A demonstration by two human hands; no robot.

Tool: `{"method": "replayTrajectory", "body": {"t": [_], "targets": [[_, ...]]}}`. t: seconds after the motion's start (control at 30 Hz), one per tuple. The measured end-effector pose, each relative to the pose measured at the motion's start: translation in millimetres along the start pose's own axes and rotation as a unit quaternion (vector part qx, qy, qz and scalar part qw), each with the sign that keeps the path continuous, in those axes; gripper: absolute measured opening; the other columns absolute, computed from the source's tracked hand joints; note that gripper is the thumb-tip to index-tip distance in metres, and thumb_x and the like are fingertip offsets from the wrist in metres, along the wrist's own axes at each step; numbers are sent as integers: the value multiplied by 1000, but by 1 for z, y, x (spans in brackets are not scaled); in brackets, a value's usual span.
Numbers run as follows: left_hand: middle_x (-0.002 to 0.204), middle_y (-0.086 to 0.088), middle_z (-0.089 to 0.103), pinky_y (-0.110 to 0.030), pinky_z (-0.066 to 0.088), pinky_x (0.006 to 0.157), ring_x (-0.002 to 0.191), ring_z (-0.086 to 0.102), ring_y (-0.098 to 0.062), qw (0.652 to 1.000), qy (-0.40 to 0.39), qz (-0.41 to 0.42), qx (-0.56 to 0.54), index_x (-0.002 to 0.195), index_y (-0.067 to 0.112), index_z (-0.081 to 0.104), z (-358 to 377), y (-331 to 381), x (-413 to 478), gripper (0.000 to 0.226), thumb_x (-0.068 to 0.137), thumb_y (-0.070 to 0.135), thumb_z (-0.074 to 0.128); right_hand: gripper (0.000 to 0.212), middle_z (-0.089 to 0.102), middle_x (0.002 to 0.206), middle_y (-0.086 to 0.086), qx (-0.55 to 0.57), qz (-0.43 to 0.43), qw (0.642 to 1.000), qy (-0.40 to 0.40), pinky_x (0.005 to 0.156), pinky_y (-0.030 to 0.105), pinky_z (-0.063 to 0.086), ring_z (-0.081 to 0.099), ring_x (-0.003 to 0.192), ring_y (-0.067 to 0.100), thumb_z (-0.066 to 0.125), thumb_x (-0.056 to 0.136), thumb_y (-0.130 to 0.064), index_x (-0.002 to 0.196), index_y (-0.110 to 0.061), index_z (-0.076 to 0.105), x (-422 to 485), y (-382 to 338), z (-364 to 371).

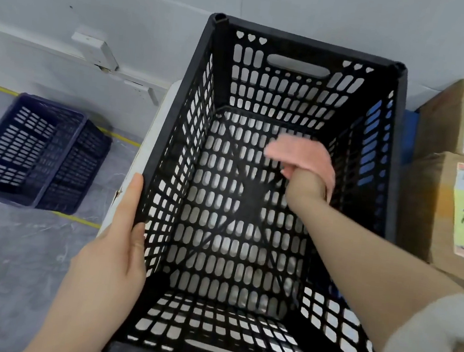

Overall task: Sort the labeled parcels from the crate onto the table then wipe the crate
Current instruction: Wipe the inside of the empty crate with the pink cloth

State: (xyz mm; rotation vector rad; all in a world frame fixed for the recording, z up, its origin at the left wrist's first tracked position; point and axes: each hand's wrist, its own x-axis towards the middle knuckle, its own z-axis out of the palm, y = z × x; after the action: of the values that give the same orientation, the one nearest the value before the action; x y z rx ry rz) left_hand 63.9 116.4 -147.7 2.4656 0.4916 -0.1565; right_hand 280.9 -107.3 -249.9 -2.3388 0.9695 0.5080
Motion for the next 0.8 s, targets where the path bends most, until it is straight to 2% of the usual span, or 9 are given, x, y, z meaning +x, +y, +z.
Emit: {"method": "replayTrajectory", "body": {"t": [0.07, 0.13, 0.23, 0.33, 0.4, 0.47, 0.6, 0.7, 0.8], "targets": [[79, 5, 66, -36, 44, 55, 59, 59, -12, 1000, -1, 3, 5, 135, 72, 0, 0, -1, 0, 66, 91, 34, 31, 14, 50, 77, 16, -122, 32, 992, -19, 74, 42, 54, 54, 73, 22, 58, 64, -1, 74, 8, 58, -11, 7, -2], [69, 4, 63, -37, 45, 53, 54, 57, -14, 1000, -5, 4, 4, 137, 70, 0, 0, 0, -1, 68, 93, 31, 33, 19, 54, 86, 17, -146, 87, 981, -95, 81, 51, 51, 54, 77, 31, 60, 69, -11, 71, 8, 56, -28, 22, -3], [55, 3, 57, -38, 43, 49, 49, 55, -19, 1000, -8, 6, 2, 137, 69, -1, 0, 0, -1, 72, 96, 24, 38, 27, 60, 85, -1, -86, -52, 979, -176, 76, 36, 52, 55, 74, 12, 54, 87, -38, 92, -13, 65, -53, 70, 4], [60, 7, 57, -36, 39, 51, 54, 54, -15, 1000, -8, 7, 13, 139, 66, -3, 1, 0, -1, 72, 97, 24, 38, 32, 61, 101, -1, -332, -93, 876, -337, 76, 26, 52, 61, 88, 16, 58, 89, -21, 122, -19, 56, -97, 110, 13], [58, 11, 52, -32, 33, 48, 54, 49, -8, 1000, -3, 13, 18, 141, 63, 0, 2, 0, -2, 70, 97, 24, 39, 34, 64, 111, 3, -256, -53, 880, -397, 84, 34, 55, 63, 98, 22, 60, 88, -13, 121, -18, 60, -111, 127, 23], [59, 15, 50, -34, 35, 52, 56, 47, -3, 1000, -1, 7, 11, 141, 63, 2, 3, 0, -1, 70, 97, 24, 39, 37, 59, 118, 1, -334, -28, 835, -437, 93, 33, 52, 60, 104, 20, 55, 92, -16, 129, -18, 56, -119, 123, 19], [56, 9, 52, -37, 41, 59, 56, 51, -12, 1000, -3, 14, 3, 141, 63, 2, 3, -2, 1, 71, 97, 23, 39, 43, 61, 116, 5, -261, -51, 840, -474, 37, 11, 40, 57, 41, 0, 56, 92, -8, 134, -13, 50, -119, 105, 24], [59, 10, 53, -38, 42, 59, 57, 53, -16, 1000, -3, 17, 2, 140, 65, 0, 3, -3, 1, 71, 95, 24, 38, 41, 58, 97, 2, -293, -65, 802, -517, 32, 15, 38, 57, 52, 12, 56, 91, -11, 131, -13, 48, -143, 87, 47], [63, 9, 53, -36, 40, 57, 58, 54, -19, 1000, -3, 21, 5, 138, 68, -2, 2, -4, 2, 71, 93, 29, 35, 5, 60, 69, 0, -110, -89, 817, -558, 36, 18, 40, 53, 45, 8, 57, 88, -14, 93, -12, 58, -162, 66, 69]]}}
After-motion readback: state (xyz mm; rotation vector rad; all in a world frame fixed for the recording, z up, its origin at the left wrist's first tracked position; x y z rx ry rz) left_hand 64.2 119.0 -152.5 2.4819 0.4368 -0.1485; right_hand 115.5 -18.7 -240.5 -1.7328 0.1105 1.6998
